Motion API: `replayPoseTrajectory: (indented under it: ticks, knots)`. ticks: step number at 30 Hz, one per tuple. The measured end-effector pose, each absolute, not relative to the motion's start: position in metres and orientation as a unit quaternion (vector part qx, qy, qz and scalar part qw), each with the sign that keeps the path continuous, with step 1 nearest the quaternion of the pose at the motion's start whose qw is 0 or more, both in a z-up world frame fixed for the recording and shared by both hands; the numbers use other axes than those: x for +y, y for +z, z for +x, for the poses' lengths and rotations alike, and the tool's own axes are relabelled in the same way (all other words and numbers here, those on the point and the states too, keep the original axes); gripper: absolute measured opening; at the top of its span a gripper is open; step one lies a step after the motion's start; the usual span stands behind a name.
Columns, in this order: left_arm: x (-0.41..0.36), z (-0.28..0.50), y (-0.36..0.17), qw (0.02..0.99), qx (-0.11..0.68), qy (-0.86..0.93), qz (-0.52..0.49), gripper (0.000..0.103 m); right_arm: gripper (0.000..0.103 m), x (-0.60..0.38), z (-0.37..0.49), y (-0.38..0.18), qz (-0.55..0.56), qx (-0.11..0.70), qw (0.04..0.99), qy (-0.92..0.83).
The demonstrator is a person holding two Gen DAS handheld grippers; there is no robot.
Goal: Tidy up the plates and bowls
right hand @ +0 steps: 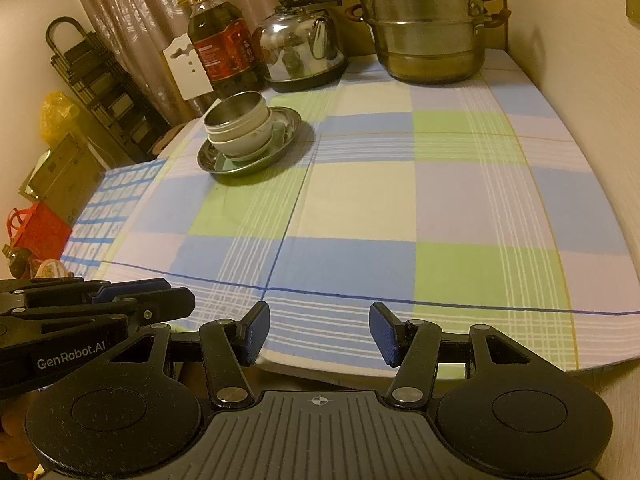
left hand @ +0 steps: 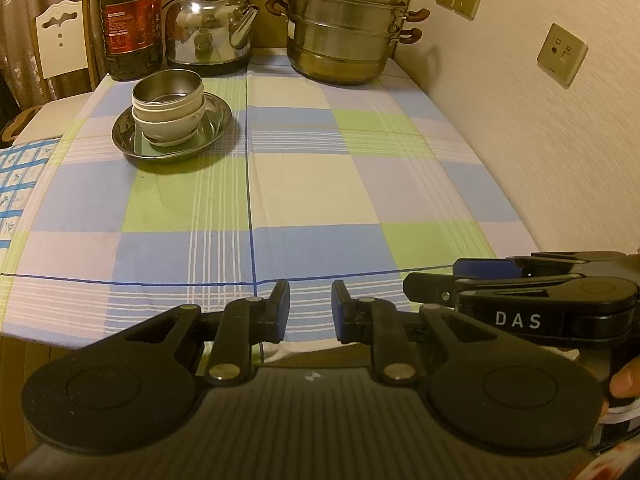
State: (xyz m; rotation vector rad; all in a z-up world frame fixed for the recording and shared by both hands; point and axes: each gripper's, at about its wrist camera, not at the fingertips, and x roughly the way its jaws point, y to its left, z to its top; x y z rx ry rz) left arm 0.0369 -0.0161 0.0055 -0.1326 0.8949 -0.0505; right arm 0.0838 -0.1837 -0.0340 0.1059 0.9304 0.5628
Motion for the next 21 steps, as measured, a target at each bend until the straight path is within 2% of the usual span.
replayPoseTrajectory:
  ticks: [21]
  knots:
    - [-0.0154,0.0367,0.0061,0.899,0.433,-0.025,-0.064,0.019,0.055,-0.1803,0.0849,-0.0341,0.048,0.443,0.854,0.268]
